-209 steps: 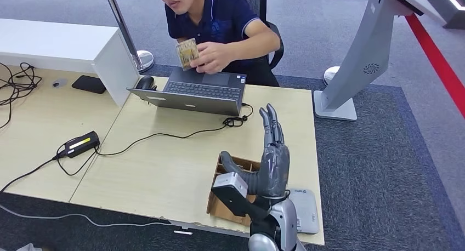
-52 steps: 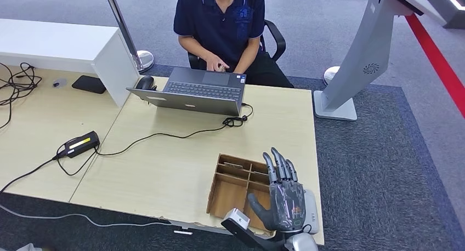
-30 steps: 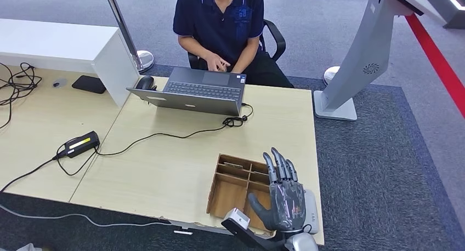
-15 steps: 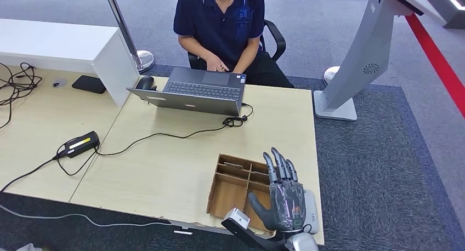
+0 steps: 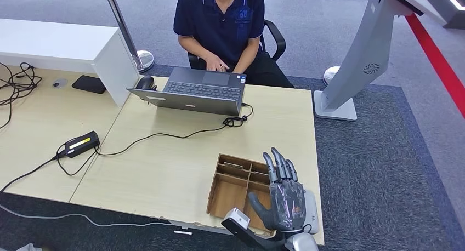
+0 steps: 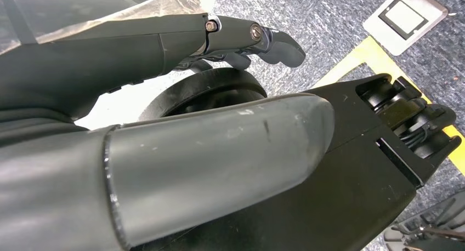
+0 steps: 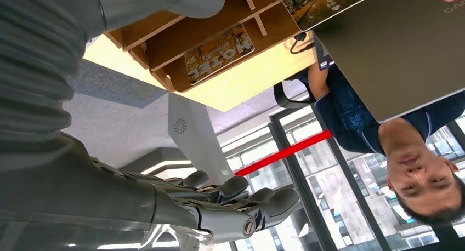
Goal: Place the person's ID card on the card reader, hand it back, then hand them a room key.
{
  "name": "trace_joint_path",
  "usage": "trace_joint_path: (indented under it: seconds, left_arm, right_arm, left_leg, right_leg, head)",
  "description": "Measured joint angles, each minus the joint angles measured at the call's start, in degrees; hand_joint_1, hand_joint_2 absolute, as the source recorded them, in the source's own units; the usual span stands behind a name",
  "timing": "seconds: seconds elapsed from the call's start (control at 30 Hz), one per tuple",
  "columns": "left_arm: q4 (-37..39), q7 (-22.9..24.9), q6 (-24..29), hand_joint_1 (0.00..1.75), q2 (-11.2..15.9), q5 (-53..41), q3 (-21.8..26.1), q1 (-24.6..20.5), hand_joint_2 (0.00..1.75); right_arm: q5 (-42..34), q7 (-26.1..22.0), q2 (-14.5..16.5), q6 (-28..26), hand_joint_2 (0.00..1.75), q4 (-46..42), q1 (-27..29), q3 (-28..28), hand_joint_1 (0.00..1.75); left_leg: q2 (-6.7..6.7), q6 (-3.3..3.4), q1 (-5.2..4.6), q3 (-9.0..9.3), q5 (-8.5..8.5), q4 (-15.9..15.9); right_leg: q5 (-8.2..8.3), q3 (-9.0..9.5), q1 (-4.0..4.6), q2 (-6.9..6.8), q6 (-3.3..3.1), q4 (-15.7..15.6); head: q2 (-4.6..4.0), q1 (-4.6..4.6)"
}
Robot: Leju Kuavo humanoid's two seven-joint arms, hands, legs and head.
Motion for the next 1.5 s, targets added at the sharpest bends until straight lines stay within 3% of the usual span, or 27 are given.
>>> trace_joint_path:
  seconds: [1.1, 1.23, 1.43, 1.5]
  left_arm:
    - [0.0, 0.0, 0.0, 0.0, 0.0, 0.0, 0.0, 0.0, 0.0]
    - [0.0, 0.0, 0.0, 0.0, 0.0, 0.0, 0.0, 0.0, 0.0]
    - [0.0, 0.0, 0.0, 0.0, 0.0, 0.0, 0.0, 0.0, 0.0]
    - [0.0, 0.0, 0.0, 0.0, 0.0, 0.0, 0.0, 0.0, 0.0]
  right_arm:
    - [0.0, 0.0, 0.0, 0.6, 1.75, 0.0, 0.0, 0.0, 0.25]
    - [0.0, 0.0, 0.0, 0.8, 1.75, 0.0, 0.0, 0.0, 0.0]
    - [-0.1, 0.0, 0.0, 0.7, 1.75, 0.0, 0.0, 0.0, 0.0]
    - [-0.1, 0.0, 0.0, 0.7, 0.87, 0.0, 0.0, 0.0, 0.0]
  left_leg:
    - [0.0, 0.0, 0.0, 0.0, 0.0, 0.0]
    - [0.0, 0.0, 0.0, 0.0, 0.0, 0.0]
    - [0.0, 0.0, 0.0, 0.0, 0.0, 0.0]
    - [0.0, 0.0, 0.0, 0.0, 0.0, 0.0]
  right_leg:
    - [0.0, 0.0, 0.0, 0.0, 0.0, 0.0]
    - [0.0, 0.0, 0.0, 0.0, 0.0, 0.0]
    - [0.0, 0.0, 0.0, 0.0, 0.0, 0.0]
    - [0.0, 0.0, 0.0, 0.0, 0.0, 0.0]
  head:
    - [0.0, 0.0]
    - [0.0, 0.0]
    - [0.0, 0.0]
    - [0.0, 0.0]
